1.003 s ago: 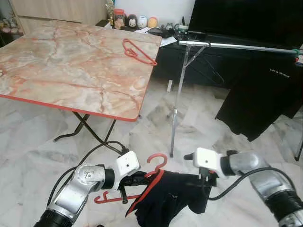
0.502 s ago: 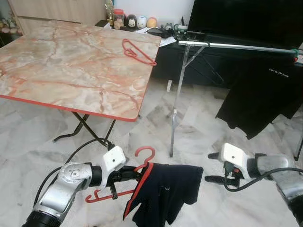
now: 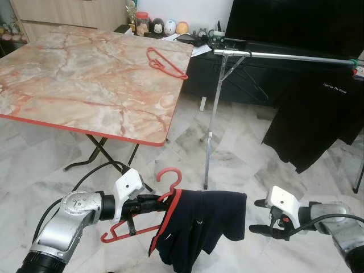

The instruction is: Hang hanger

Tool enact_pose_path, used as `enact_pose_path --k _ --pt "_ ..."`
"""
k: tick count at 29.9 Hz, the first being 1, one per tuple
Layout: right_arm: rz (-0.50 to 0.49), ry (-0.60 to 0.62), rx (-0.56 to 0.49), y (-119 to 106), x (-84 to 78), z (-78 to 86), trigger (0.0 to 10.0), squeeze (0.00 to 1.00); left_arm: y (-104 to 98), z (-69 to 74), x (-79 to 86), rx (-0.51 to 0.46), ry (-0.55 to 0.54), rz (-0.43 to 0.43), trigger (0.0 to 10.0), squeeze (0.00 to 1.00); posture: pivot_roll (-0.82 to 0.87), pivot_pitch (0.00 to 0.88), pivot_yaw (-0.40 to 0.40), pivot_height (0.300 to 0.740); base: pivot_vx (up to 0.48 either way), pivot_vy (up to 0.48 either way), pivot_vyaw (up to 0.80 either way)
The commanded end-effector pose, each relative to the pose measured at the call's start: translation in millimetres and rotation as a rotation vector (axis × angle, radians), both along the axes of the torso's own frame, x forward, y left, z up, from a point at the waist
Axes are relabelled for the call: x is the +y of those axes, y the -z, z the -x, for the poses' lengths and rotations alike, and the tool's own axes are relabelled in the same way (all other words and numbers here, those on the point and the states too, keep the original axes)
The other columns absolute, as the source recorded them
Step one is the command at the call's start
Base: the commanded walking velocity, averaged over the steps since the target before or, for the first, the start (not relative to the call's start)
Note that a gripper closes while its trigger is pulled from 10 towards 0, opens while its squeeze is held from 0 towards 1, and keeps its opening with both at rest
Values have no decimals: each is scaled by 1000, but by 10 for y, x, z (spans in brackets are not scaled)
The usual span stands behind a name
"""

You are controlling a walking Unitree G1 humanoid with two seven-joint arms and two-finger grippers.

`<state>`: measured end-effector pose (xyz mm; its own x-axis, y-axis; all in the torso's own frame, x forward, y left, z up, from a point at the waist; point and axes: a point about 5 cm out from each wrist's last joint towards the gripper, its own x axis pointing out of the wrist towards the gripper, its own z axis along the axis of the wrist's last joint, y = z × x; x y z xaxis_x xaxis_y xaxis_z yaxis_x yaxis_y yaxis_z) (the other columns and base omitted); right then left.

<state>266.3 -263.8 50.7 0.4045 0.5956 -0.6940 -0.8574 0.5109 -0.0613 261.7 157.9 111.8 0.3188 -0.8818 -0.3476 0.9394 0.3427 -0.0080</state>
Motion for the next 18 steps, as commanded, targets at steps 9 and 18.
enact_pose_path --k 9,18 --pt "-2 77 -3 112 -30 26 10000 0 -217 8 -60 -43 78 60 0 0 -34 0 -64 740 0 0 0" --pt "-68 169 32 251 -2 76 10000 0 -283 16 -97 -45 106 92 0 0 -33 0 -59 740 0 0 0"
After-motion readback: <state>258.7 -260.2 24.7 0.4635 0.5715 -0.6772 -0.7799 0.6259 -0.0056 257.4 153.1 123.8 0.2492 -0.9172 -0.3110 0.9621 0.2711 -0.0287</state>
